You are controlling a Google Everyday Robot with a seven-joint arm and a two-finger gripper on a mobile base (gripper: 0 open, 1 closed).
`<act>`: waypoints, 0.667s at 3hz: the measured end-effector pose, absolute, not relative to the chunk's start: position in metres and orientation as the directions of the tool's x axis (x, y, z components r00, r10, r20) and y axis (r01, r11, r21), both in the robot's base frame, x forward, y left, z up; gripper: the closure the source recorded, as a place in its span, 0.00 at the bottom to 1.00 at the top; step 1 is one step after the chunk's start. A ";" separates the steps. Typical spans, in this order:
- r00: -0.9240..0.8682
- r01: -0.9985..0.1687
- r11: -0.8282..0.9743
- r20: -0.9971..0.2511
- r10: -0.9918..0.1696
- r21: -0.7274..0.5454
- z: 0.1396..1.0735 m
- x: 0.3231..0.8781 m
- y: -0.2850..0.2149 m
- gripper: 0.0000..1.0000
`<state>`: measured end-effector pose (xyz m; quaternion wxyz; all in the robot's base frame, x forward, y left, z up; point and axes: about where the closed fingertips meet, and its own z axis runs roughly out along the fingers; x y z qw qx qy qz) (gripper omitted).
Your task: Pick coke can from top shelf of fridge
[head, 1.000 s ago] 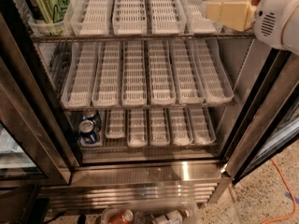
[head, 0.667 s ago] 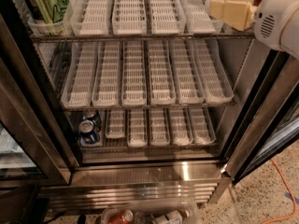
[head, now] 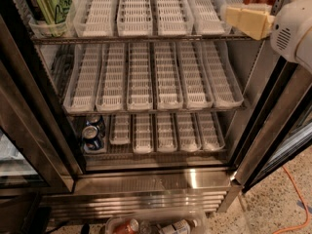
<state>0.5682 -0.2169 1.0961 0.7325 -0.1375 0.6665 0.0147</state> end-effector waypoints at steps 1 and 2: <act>0.129 -0.179 0.963 -0.975 -0.179 -0.200 1.090 0.568 -0.221 0.11; 0.136 -0.143 0.966 -0.971 -0.196 -0.215 1.081 0.570 -0.227 0.15</act>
Offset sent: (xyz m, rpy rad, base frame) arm 0.0040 -0.0233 -0.0320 -0.0368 -0.0494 -0.1041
